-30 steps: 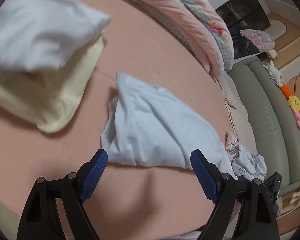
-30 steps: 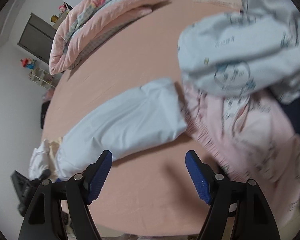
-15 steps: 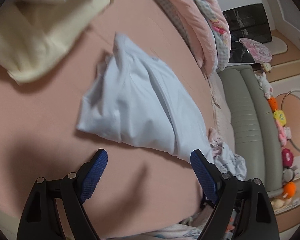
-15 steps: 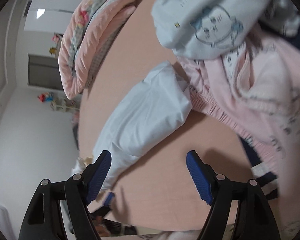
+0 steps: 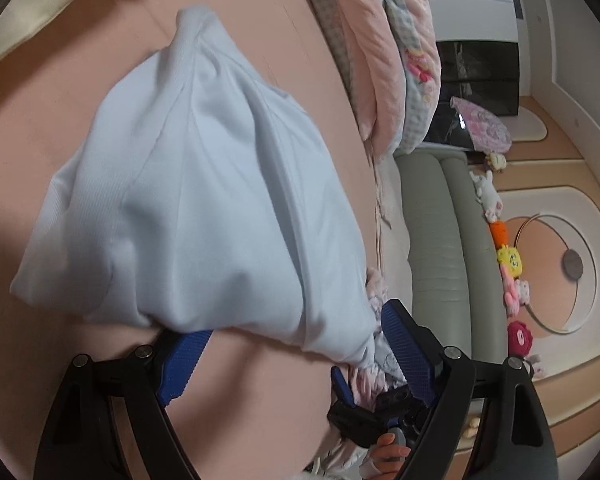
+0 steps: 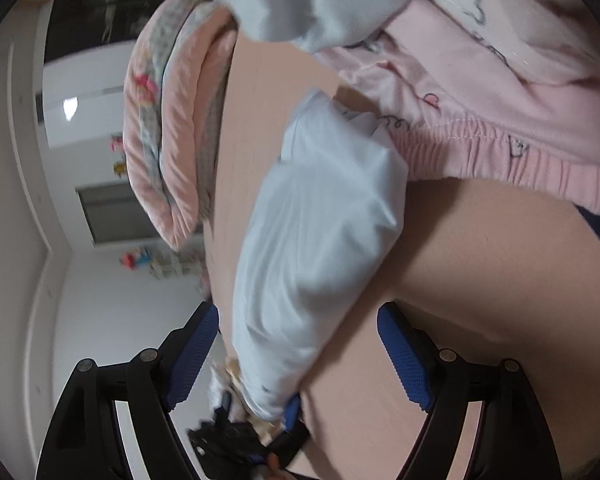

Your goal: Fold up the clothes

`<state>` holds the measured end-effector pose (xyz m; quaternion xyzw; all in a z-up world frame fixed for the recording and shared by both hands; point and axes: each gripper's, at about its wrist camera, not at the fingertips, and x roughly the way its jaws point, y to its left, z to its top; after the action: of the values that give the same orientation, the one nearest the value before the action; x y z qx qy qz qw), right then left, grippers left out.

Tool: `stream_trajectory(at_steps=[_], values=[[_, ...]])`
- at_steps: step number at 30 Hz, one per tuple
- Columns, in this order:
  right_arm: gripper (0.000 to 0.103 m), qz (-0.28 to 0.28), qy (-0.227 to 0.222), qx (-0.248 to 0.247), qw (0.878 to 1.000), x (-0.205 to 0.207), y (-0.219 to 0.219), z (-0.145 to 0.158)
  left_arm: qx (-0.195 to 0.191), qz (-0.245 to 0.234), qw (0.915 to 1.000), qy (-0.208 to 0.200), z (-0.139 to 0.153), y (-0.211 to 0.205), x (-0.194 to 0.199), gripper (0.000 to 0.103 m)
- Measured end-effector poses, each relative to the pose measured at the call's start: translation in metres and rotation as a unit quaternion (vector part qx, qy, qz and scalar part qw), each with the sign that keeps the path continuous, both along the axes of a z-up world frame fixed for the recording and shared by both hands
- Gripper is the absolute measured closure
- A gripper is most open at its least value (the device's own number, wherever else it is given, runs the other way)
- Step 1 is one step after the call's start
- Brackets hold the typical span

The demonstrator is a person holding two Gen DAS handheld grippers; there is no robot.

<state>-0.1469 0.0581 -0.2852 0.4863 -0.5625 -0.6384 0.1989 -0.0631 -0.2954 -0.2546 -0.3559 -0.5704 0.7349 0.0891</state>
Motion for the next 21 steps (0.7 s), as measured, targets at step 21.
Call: stream_trajectory(at_steps=[21], values=[[0.017, -0.033, -0.007, 0.025, 0.999, -0.019, -0.049, 0.000, 0.018, 0.026, 0.9994, -0.011, -0.006, -0.006, -0.025, 0.018]])
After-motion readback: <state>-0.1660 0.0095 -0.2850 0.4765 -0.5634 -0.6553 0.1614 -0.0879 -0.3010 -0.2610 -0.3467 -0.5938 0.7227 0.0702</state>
